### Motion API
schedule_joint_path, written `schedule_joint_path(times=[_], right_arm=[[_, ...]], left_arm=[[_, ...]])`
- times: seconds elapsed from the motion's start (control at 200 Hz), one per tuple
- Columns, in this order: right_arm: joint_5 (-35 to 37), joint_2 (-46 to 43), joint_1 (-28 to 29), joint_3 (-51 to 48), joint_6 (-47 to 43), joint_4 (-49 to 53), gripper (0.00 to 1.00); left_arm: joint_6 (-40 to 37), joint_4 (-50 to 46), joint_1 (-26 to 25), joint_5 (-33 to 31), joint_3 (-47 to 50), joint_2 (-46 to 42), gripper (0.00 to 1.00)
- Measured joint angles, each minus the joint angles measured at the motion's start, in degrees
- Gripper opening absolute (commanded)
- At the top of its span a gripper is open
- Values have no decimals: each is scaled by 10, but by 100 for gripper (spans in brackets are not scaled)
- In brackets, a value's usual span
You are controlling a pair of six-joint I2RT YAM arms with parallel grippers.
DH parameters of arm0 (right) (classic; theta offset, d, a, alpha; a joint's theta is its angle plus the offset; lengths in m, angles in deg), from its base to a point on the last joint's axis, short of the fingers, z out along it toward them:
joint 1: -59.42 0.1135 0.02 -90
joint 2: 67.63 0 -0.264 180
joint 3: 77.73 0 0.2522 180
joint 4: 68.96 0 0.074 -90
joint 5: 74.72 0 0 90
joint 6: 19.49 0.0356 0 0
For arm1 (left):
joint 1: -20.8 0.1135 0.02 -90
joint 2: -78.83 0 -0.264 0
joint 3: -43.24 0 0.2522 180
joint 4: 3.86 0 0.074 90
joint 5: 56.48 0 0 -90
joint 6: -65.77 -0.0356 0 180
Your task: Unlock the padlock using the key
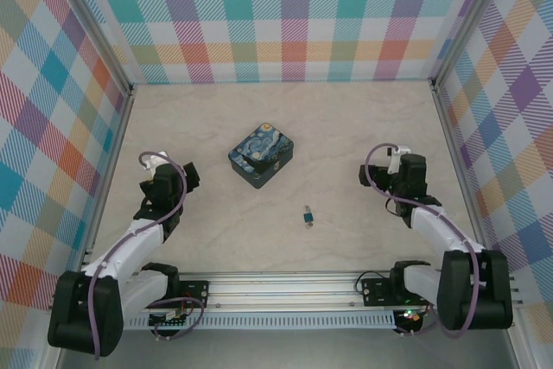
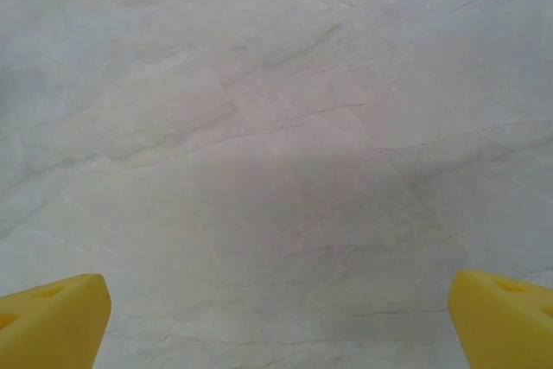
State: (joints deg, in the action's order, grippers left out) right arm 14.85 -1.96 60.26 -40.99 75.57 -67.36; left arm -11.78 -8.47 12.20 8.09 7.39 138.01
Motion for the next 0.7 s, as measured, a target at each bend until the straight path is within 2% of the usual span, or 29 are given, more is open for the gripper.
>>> schedule_joint_path(times=[0.14,0.425,0.55,0.7], right_arm=[[-13,68,-13,-40,-8,-142,100],[-48,196,-16,-58,-32,-396,100],[-47,220,-19,-60,-32,-405,100],[-39,221,-20,-14,-31,-376,100]], left_arm=[[-34,60,12,24,1,63,100],[-84,175,19,98,1,162,100],[-109,215,20,132,-6,196,100],[-136,270,20,169,-14,241,100]])
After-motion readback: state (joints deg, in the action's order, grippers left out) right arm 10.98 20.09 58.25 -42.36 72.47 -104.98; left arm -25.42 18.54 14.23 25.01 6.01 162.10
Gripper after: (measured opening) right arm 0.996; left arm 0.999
